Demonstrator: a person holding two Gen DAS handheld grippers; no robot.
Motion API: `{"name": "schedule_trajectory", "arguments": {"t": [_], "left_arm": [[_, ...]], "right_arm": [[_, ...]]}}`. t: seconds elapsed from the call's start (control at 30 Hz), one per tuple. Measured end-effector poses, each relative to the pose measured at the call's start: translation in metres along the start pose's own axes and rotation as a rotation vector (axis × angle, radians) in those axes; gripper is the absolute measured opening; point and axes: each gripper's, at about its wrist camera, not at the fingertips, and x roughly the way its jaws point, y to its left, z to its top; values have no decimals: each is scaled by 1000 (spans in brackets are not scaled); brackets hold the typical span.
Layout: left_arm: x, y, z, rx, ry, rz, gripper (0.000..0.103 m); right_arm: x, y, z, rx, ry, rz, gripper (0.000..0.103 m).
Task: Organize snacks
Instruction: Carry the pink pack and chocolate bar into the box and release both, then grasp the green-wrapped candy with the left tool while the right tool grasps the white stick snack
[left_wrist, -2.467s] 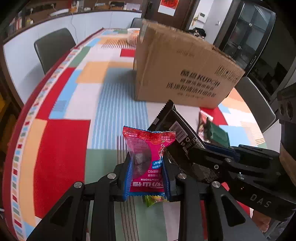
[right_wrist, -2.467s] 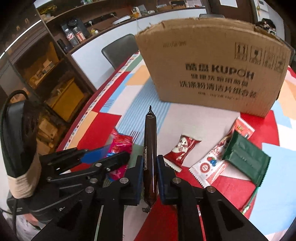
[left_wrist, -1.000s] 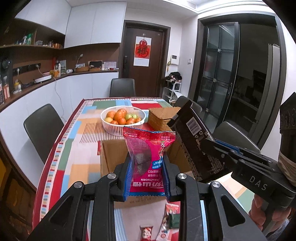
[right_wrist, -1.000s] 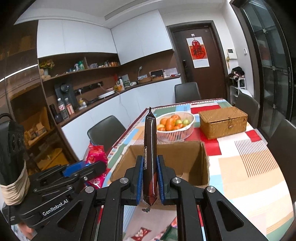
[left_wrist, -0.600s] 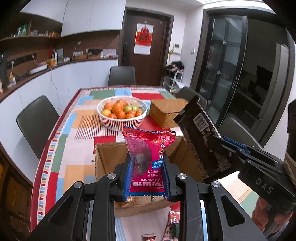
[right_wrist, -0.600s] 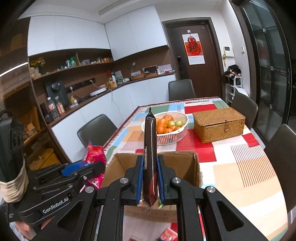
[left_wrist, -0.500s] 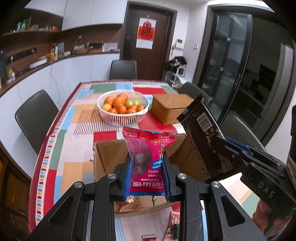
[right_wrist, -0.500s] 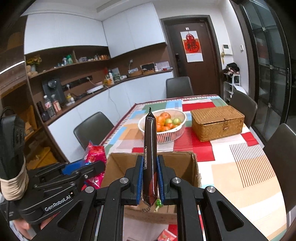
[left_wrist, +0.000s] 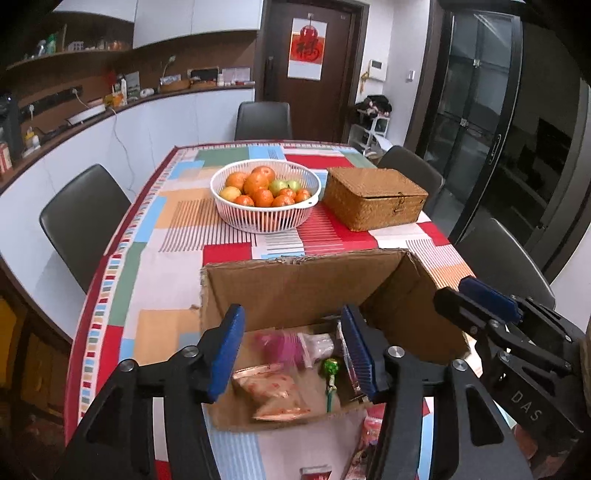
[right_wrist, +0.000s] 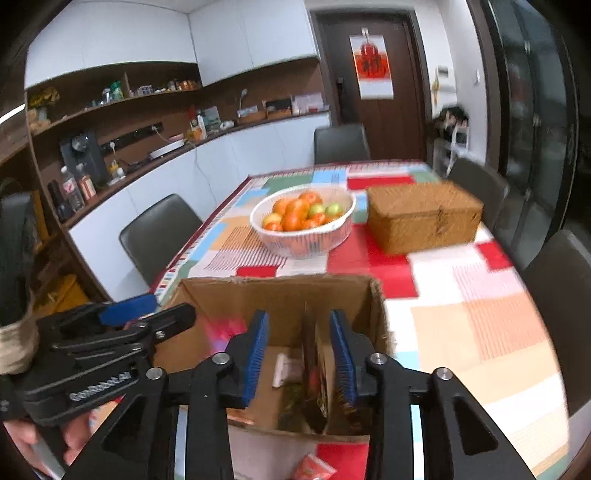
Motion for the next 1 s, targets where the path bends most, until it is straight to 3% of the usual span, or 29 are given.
{"name": "schedule_trajectory", "arguments": {"t": [0.27,0.43,0.73,1.0], "left_arm": [[-69,-3,-31,49,-133,71,59],[-105,0,-52,49,-188,63,62],[-123,6,-97,46,-157,77,63],[-118,6,-144,57,-59,80,63]], "right_arm": [[-47,15,-20,-38,-54,66,36],[-72,28,-35,-57,-75,107,36],[-91,55,-74,-130,-31,181,36],[-86,62,-117,-158,76,215,36]]}}
